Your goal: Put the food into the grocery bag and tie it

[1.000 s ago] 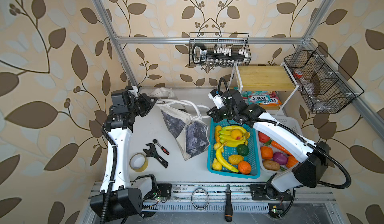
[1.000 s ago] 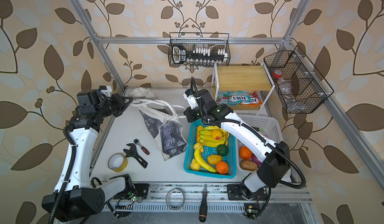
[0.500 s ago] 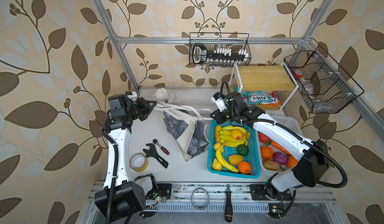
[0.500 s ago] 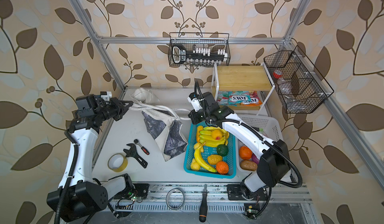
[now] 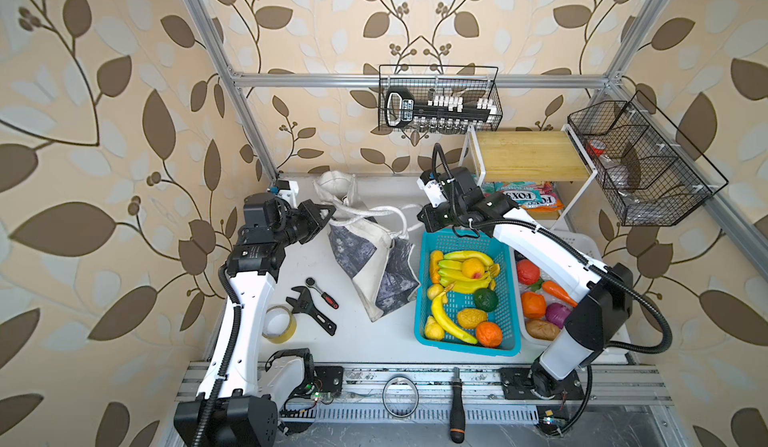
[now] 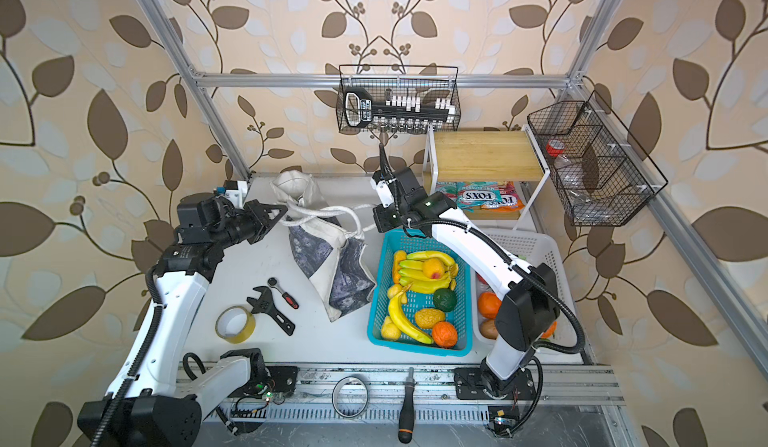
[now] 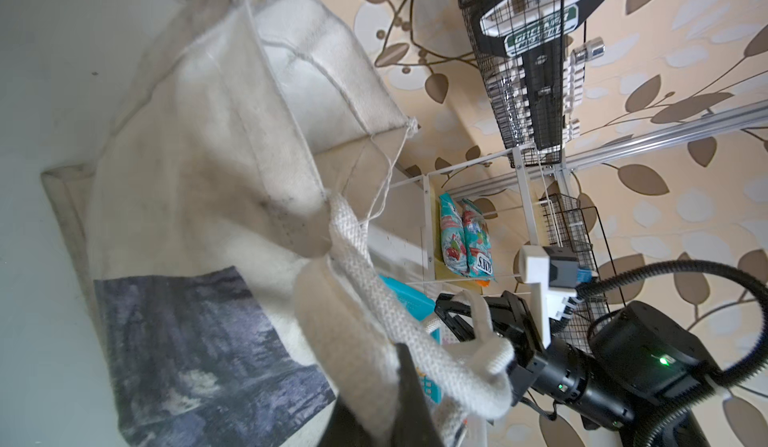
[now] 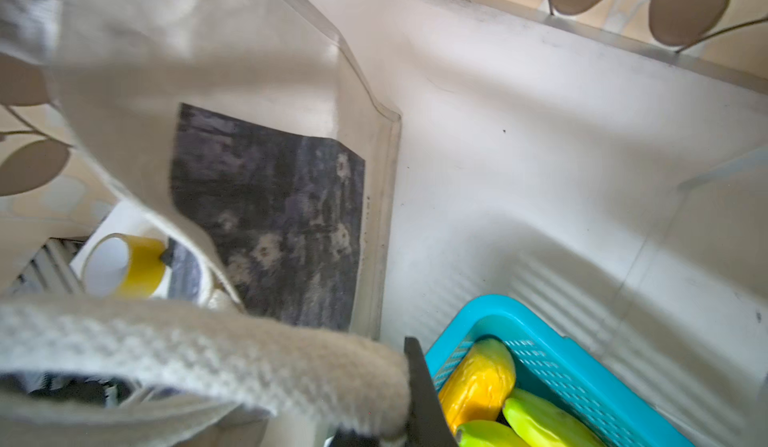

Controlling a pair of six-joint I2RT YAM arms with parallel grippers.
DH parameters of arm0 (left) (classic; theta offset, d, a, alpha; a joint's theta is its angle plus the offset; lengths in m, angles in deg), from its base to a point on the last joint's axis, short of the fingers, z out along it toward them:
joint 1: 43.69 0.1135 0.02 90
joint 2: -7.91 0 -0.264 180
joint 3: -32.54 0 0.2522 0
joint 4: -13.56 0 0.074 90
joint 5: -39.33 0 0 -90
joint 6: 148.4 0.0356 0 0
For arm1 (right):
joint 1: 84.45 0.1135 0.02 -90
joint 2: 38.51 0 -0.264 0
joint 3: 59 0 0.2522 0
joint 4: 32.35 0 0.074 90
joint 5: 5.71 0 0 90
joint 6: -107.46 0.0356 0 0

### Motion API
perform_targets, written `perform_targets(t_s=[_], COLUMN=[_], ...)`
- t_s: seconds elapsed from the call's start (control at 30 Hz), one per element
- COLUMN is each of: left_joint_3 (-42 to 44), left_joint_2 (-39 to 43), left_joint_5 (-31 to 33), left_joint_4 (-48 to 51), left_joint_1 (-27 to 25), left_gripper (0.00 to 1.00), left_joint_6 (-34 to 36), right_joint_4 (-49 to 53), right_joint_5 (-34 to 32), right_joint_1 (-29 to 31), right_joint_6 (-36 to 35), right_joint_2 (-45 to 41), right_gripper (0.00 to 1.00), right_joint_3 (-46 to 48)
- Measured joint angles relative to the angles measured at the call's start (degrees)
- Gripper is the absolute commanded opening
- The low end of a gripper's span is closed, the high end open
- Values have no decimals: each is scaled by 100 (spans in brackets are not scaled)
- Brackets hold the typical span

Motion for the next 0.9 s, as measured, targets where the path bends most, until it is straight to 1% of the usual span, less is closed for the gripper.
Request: perform_targets(t_s=[0.07,0.13,0.2,0.23,0.27,0.33,0.4,0.57,0.7,0.8,0.87,0.9], left_joint_3=[7,129,234,229,210,205,203,103,109,269,313,313], left_joint_2=[48,46,-37,-144,-236,-435,-557,-684,-643,-623,-638,-640], left_joint_5=[-341,-1051,-1751,-2022,-2190,-2444,-2546,-2527,-2400,-2310,-2011,-1749], left_joint_4=[-46,-249,-247,-212,-197,-304,-352,-282,-109,-151,-52,-24], left_joint_1=[435,1158,1759,1956,2041,2090,2092,2092,2090,2052,1836,1631], left_gripper=[0,0,0,0,0,0,0,0,0,0,0,0], left_joint_6=[-90,-498,-927,-1080,-1185,-1460,-1582,-1510,-1202,-1034,-804,-654], right_joint_4=[151,118,-44,-160,-269,-487,-638,-719,-772,-813,-841,-839], right_joint_5=[-120,-129,-76,-66,-63,-52,-44,-48,-48,-50,-57,-74], right_joint_1=[-11,-9,9,17,24,24,24,24,20,-31,-92,-144], right_joint_6=[2,28,72,90,101,138,170,223,243,240,236,234], right_joint_2=[96,140,140,133,125,83,9,-328,-804,-957,-953,-942], right_gripper=[0,0,0,0,0,0,0,0,0,0,0,0], right_joint_3=[111,291,442,529,616,874,1093,1294,1528,1567,1567,1567])
